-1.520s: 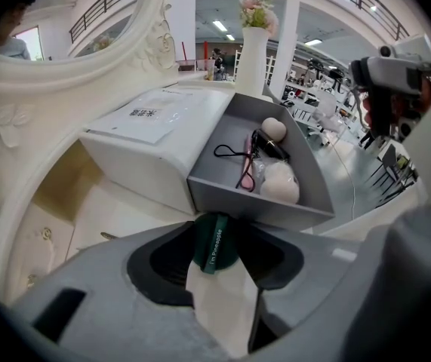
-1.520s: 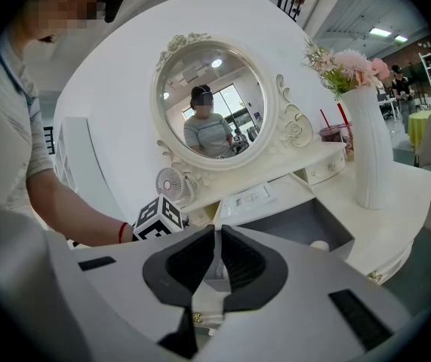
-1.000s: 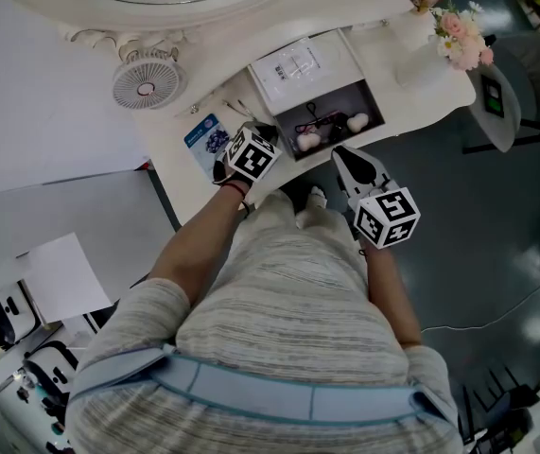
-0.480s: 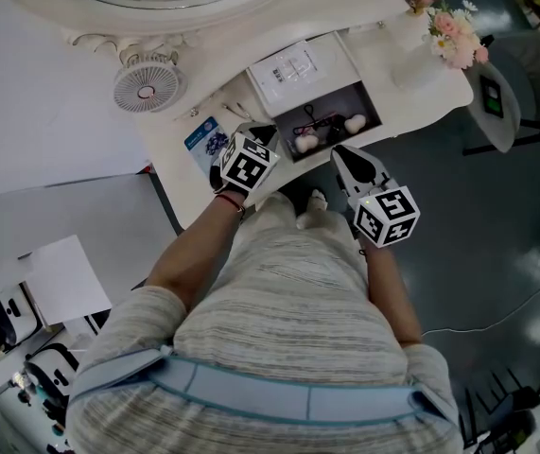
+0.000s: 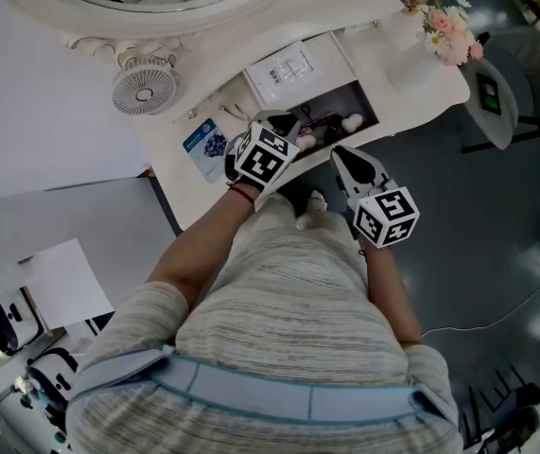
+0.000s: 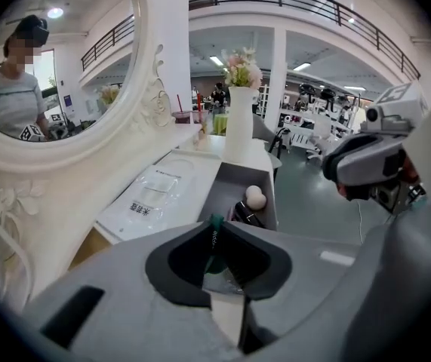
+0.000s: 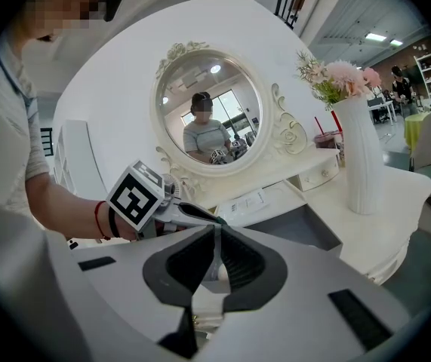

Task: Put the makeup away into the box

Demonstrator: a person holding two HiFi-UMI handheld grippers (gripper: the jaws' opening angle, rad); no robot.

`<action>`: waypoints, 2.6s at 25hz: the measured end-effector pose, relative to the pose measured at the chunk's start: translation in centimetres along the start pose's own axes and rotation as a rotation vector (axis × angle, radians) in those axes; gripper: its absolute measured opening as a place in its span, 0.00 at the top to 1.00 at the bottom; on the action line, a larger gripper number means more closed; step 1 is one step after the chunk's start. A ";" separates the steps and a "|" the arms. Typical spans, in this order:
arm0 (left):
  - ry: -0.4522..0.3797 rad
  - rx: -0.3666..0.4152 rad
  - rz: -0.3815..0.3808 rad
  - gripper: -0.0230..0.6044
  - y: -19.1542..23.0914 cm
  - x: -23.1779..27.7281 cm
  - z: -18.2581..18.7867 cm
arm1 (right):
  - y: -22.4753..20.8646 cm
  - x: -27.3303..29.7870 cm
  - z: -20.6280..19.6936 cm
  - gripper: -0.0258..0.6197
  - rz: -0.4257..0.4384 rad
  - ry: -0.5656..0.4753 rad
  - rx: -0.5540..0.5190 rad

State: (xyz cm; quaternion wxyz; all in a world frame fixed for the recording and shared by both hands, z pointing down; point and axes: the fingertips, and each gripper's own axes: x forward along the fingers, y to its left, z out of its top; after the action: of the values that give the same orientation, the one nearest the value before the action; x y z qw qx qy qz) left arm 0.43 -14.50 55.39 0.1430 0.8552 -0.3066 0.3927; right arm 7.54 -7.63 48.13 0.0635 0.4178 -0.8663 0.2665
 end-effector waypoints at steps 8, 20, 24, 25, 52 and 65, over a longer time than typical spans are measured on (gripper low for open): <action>0.024 0.023 -0.033 0.89 -0.7 1.9 -0.2 | -0.1 -0.5 -0.3 0.94 -0.021 -0.004 0.008; 0.005 0.041 -0.069 0.73 -1.3 2.1 0.2 | 0.2 -0.4 -0.2 0.94 -0.020 -0.006 0.007; -0.004 0.039 -0.070 0.73 -1.3 1.9 0.4 | 0.3 -0.3 -0.2 0.94 -0.018 -0.004 0.003; -0.007 0.038 -0.069 0.73 -1.3 1.8 0.4 | 0.3 -0.3 -0.2 0.94 -0.016 -0.004 0.002; -0.049 -0.036 0.015 0.73 4.6 -4.3 -3.5 | 2.5 2.7 0.0 0.94 0.040 0.028 -0.018; 0.129 -0.223 0.118 0.73 8.3 -2.0 -9.5 | 3.8 4.4 -0.4 0.94 0.061 0.057 -0.024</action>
State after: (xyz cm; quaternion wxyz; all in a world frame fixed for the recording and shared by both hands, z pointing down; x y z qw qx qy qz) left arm -11.42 -15.47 60.06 0.2332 0.7876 -0.3882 0.4179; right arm 1.79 -8.59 48.40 0.0849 0.3827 -0.8796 0.2694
